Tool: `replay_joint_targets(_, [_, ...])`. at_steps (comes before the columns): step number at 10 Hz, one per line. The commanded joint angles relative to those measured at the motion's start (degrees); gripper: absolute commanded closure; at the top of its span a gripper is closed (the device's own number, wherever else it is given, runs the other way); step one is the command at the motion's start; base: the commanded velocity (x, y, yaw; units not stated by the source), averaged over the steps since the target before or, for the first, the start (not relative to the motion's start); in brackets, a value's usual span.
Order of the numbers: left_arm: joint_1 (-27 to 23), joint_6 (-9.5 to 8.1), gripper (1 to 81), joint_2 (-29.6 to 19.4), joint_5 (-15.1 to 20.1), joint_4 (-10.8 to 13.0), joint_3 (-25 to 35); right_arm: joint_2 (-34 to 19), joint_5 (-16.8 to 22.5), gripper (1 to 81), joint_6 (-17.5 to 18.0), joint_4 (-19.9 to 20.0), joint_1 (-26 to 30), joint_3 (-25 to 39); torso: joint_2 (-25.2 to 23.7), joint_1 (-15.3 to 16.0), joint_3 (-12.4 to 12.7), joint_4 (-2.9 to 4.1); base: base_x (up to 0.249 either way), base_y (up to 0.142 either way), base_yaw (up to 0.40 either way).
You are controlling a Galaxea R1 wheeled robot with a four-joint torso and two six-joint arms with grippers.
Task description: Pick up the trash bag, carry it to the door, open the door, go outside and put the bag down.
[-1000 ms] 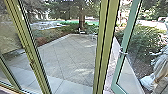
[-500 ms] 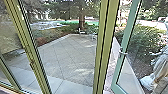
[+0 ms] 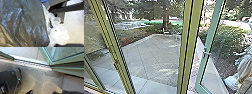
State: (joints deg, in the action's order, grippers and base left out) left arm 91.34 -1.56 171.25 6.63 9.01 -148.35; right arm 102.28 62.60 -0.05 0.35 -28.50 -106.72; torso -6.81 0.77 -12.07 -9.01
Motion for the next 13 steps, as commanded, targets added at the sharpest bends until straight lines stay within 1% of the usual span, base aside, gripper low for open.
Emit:
replay_joint_targets(1, [-0.94,0.24,81.1,-0.03,3.83,0.48,0.25,-2.49,-15.56,1.0,-3.47,8.96,-13.71,9.42,0.0,0.0,0.0,0.0,0.0,0.0,0.0])
replay_joint_targets(2, [-0.94,0.24,81.1,-0.03,3.74,0.48,0.25,-1.71,-17.84,1.0,-3.99,9.66,-17.41,11.09,0.0,0.0,0.0,0.0,0.0,0.0,0.0])
replay_joint_targets(3, [-0.94,0.24,81.1,0.06,3.65,0.48,0.25,0.48,-21.53,1.0,-5.22,9.93,-21.45,12.59,0.0,0.0,0.0,0.0,0.0,0.0,0.0])
replay_joint_targets(4, [-0.94,0.24,81.1,0.06,3.56,0.48,0.25,2.57,-23.72,1.0,-5.22,9.93,-25.05,12.86,0.0,0.0,0.0,0.0,0.0,0.0,0.0])
replay_joint_targets(5, [-1.03,0.24,81.1,0.15,3.56,0.48,0.25,5.07,-27.7,1.0,-5.22,10.72,-29.53,12.51,0.0,0.0,0.0,0.0,0.0,0.0,0.0])
replay_joint_targets(6, [-1.21,0.24,81.1,0.15,3.56,0.48,0.25,7.44,-33.85,1.0,-5.14,11.07,-34.55,12.33,0.0,0.0,0.0,0.0,0.0,0.0,0.0])
replay_joint_targets(7, [-1.3,0.24,81.1,0.15,3.13,0.48,0.25,9.88,-40.46,1.0,-5.22,11.24,-38.41,11.98,0.0,0.0,0.0,0.0,0.0,0.0,0.0])
replay_joint_targets(8, [-1.47,0.15,81.1,0.23,2.77,0.4,0.25,11.84,-45.9,1.0,-5.22,11.16,-42.54,12.16,0.0,0.0,0.0,0.0,0.0,0.0,0.0])
replay_joint_targets(9, [-1.38,0.07,81.1,0.32,2.77,0.22,0.25,14.2,-51.95,1.0,-5.22,10.99,-45.29,12.33,0.0,0.0,0.02,0.0,0.0,0.0,0.0])
replay_joint_targets(10, [-1.47,0.07,81.1,0.32,2.77,0.04,0.25,16.85,-53.63,1.0,-5.22,10.63,-47.22,11.98,0.0,0.0,0.02,0.0,0.0,0.0,0.0])
replay_joint_targets(13, [-2.0,0.07,81.1,0.41,2.33,-0.04,0.25,26.85,-53.46,1.0,-5.31,10.19,-50.57,7.6,-0.02,-0.05,0.02,0.0,0.0,0.0,0.0])
